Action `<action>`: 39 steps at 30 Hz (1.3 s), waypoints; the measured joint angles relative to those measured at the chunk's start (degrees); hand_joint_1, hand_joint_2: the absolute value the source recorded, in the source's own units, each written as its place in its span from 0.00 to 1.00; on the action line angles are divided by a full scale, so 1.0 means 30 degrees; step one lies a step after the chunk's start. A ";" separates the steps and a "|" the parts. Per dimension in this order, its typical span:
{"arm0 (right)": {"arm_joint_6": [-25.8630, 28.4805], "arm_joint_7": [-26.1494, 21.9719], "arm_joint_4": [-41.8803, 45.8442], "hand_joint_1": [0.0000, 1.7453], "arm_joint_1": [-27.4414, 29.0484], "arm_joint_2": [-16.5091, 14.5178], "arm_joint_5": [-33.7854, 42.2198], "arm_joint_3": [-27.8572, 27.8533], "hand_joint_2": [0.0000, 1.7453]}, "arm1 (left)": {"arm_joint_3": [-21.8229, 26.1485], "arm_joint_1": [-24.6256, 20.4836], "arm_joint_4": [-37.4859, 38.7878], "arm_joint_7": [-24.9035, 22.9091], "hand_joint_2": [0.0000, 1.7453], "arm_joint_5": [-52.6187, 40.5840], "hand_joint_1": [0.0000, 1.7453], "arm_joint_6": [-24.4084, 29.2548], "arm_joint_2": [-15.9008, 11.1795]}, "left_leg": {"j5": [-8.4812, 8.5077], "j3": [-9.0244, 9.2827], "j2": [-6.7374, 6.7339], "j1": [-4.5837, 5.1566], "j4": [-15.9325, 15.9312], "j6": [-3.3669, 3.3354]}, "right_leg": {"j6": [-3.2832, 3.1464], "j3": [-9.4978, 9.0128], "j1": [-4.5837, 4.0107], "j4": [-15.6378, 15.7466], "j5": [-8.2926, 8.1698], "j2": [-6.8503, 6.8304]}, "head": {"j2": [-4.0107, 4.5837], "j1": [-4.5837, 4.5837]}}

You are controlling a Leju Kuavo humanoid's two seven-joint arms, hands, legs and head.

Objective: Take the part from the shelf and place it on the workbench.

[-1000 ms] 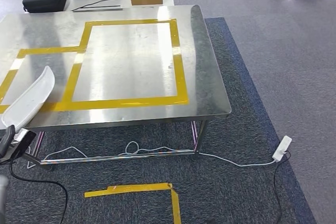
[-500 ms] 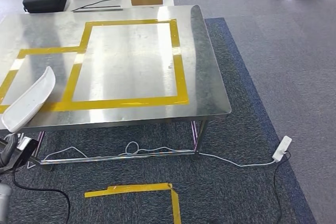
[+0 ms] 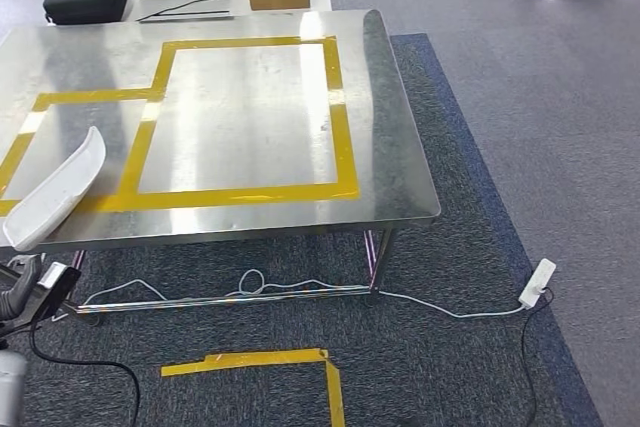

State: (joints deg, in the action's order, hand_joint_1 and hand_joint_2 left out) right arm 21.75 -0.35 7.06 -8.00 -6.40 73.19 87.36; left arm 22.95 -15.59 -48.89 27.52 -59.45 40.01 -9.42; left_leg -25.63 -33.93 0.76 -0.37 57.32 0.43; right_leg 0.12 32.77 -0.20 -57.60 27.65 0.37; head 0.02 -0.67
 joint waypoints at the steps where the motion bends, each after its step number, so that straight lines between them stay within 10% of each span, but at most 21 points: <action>1: -0.0005 0.0000 0.0000 0.00 0.0000 0.0004 -0.0002 0.0000 0.00 | -0.0005 0.0000 -0.0002 -0.0016 0.00 -0.0007 0.00 0.0002 0.0016 | 0.0000 0.0000 0.0000 0.0000 0.0000 0.0000 | 0.0000 0.0000 0.0000 0.0000 0.0000 0.0000 | 0.0000 0.0000; 28: -0.0022 -0.0056 0.0000 0.00 0.0000 0.0053 -0.0055 0.0000 0.00 | -0.0022 -0.0006 -0.0002 -0.0118 0.00 0.0051 0.00 -0.0002 0.0124 | -0.0029 0.0000 0.0000 0.0075 0.0018 -0.0049 | 0.0024 -0.0003 0.0084 0.0014 -0.0006 0.0000 | 0.0000 -0.0005; 37: -0.0022 -0.0055 0.0000 0.00 0.0004 0.0071 -0.0037 0.0000 0.00 | -0.0018 -0.0015 0.0005 -0.0097 0.00 0.0231 0.00 -0.0002 0.0126 | 0.0037 0.0025 -0.0024 0.0170 0.0007 -0.0468 | 0.0399 -0.0032 0.0232 0.0027 0.0037 0.0000 | 0.0000 -0.0004; 39: -0.0026 -0.0031 0.0000 0.00 0.0002 0.0087 -0.0031 0.0000 0.00 | -0.0024 -0.0025 0.0005 -0.0100 0.00 0.0233 0.00 -0.0004 0.0137 | 0.0230 0.0040 -0.0077 0.0071 -0.0202 -0.0626 | 0.0519 0.0304 0.0233 -0.0740 0.0782 -0.0007 | -0.0002 0.0040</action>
State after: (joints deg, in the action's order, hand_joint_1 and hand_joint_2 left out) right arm 21.67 -0.44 7.06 -7.99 -6.14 73.09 87.36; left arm 22.88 -15.67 -48.87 27.22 -58.75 40.00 -9.01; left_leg -24.94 -33.81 0.53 -0.15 56.71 -1.45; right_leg 1.68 33.68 0.50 -59.82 29.99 0.34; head 0.02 -0.55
